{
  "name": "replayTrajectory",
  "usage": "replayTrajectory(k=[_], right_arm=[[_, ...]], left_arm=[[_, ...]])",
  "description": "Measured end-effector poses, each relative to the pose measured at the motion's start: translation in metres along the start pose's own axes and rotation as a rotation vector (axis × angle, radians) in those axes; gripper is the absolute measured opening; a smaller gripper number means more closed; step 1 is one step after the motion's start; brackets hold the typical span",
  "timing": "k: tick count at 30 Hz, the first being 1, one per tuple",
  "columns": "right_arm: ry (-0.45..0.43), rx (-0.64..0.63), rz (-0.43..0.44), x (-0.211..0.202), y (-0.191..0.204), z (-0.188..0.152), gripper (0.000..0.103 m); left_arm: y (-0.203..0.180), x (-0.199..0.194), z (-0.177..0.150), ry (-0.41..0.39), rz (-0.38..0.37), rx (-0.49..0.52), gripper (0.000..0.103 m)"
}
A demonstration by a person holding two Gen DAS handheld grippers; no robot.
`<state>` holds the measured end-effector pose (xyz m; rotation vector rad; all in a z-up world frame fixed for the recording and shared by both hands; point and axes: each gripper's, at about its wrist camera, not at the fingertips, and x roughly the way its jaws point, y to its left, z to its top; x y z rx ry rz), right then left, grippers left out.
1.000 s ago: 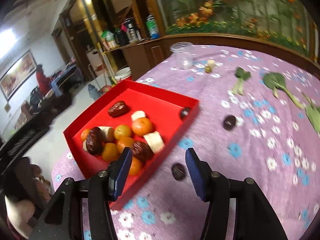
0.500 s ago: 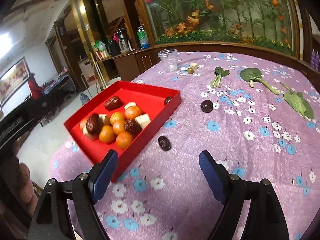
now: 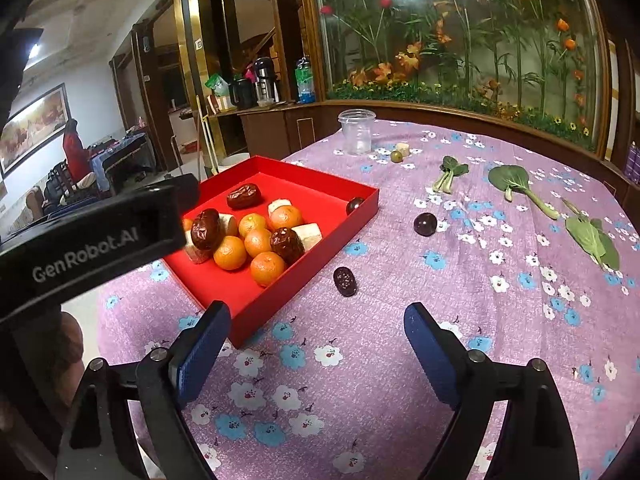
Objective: Organize fruits
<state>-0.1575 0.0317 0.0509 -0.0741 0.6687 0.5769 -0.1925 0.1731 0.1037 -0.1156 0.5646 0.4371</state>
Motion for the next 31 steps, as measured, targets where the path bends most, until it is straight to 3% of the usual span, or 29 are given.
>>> replayTrajectory(k=[16, 31], right_arm=[[0.020, -0.044, -0.008, 0.011, 0.010, -0.004, 0.093], [0.029, -0.052, -0.012, 0.010, 0.015, -0.005, 0.093]], left_arm=[[0.006, 0.022, -0.008, 0.093, -0.037, -0.034, 0.103], [0.010, 0.020, -0.009, 0.090, -0.025, -0.032, 0.103]])
